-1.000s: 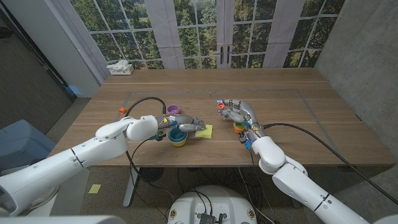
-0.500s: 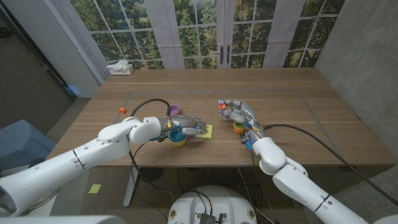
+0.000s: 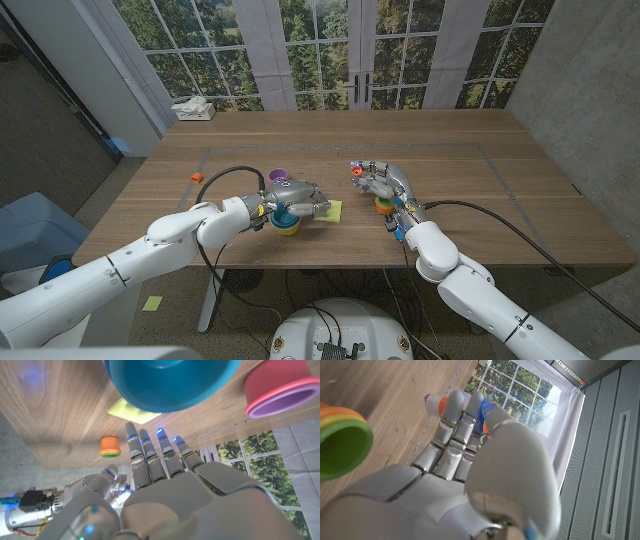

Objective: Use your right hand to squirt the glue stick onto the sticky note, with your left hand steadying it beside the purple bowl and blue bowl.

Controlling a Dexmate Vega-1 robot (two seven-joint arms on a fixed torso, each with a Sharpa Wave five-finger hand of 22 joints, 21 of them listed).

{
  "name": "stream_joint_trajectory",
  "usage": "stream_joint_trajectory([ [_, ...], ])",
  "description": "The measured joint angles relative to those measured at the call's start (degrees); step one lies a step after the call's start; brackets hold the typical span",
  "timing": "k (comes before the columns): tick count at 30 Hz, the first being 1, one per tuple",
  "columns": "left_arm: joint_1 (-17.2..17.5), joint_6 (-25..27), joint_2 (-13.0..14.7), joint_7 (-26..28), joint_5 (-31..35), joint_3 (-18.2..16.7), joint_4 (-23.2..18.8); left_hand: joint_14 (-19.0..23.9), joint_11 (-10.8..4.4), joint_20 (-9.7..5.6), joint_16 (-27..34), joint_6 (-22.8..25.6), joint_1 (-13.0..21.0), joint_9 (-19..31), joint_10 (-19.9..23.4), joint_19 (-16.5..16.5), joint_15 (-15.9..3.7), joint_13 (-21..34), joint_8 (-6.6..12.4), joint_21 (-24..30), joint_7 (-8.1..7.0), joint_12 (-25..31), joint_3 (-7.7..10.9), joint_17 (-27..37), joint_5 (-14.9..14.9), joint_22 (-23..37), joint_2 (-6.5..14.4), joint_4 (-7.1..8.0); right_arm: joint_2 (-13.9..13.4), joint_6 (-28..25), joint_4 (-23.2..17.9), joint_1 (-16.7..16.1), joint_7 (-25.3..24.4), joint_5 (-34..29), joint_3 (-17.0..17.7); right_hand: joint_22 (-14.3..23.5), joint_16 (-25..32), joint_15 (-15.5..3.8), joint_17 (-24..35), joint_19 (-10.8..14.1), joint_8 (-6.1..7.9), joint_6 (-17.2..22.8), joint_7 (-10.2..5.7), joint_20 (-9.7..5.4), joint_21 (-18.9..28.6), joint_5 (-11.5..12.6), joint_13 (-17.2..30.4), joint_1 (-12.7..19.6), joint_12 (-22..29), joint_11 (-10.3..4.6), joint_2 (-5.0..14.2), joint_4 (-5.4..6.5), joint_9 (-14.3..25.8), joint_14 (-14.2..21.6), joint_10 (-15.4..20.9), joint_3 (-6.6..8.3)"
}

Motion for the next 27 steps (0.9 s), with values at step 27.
stream_joint_trajectory([
  [27, 3.65, 6.22, 0.53, -0.79, 7.6, -1.65, -3.17, 5.38, -0.05, -2.07, -2.42, 1.91, -0.02, 0.25, 2.25, 9.08, -0.87, 0.24, -1.76, 2.66, 0.19, -3.23, 0.13, 0.11, -0.4, 0.8, 0.01, 0.86, -0.07, -0.54, -1.16, -0.43, -0.3, -0.81, -0.32, -0.01, -0.37, -0.41, -0.03, 0.21, -0.21, -0.01, 0.01, 0.21, 0.0, -0.06, 0.31, 0.02, -0.39, 0.01, -0.03, -0.02, 0.28, 0.41, -0.01, 0.5],
])
